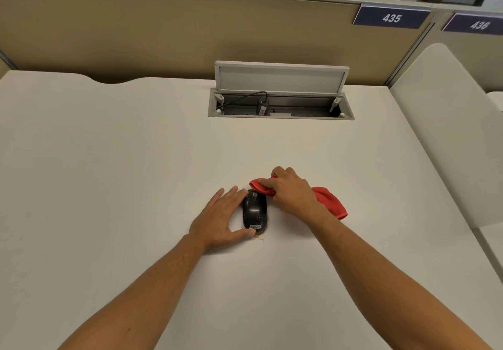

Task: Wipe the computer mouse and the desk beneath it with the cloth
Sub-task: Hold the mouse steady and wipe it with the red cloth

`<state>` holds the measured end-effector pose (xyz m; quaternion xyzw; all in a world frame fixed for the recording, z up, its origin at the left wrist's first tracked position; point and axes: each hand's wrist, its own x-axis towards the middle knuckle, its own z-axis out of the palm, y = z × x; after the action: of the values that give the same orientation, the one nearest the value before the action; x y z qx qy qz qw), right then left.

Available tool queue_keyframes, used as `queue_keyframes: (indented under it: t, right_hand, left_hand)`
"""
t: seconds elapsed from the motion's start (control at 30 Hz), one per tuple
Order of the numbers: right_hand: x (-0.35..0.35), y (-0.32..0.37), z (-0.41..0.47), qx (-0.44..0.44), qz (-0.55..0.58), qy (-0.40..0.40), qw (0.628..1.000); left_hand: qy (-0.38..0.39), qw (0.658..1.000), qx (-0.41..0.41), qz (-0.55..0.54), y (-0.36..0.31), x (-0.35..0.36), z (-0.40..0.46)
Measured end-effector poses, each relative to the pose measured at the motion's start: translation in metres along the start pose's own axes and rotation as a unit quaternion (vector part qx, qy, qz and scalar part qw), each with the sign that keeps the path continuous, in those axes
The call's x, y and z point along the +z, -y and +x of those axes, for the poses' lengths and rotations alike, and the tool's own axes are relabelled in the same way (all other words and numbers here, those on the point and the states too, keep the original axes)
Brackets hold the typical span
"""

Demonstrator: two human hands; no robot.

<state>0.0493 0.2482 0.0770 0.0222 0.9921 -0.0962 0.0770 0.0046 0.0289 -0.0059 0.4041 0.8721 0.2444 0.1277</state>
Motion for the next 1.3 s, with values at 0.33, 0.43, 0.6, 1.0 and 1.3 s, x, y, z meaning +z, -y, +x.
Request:
queue_keyframes:
  t: [0.33, 0.43, 0.6, 1.0, 1.3]
  right_hand:
    - [0.016, -0.004, -0.027, -0.054, 0.054, 0.015, 0.997]
    - [0.02, -0.003, -0.038, -0.073, 0.06, 0.009, 0.996]
    - [0.028, -0.004, -0.057, -0.091, 0.077, 0.002, 0.993]
    - [0.033, -0.006, -0.078, -0.164, 0.049, 0.011, 0.985]
    - [0.021, -0.011, -0.078, -0.14, 0.05, -0.01, 0.989]
  left_hand:
    - [0.003, 1.0, 0.002, 0.0, -0.002, -0.002, 0.0]
    - [0.007, 1.0, 0.004, 0.003, -0.003, -0.003, 0.0]
    - [0.0, 1.0, 0.008, 0.01, -0.005, -0.006, -0.001]
    - [0.003, 1.0, -0.021, -0.005, -0.007, -0.007, -0.004]
    - [-0.011, 1.0, 0.011, 0.009, -0.007, -0.007, -0.002]
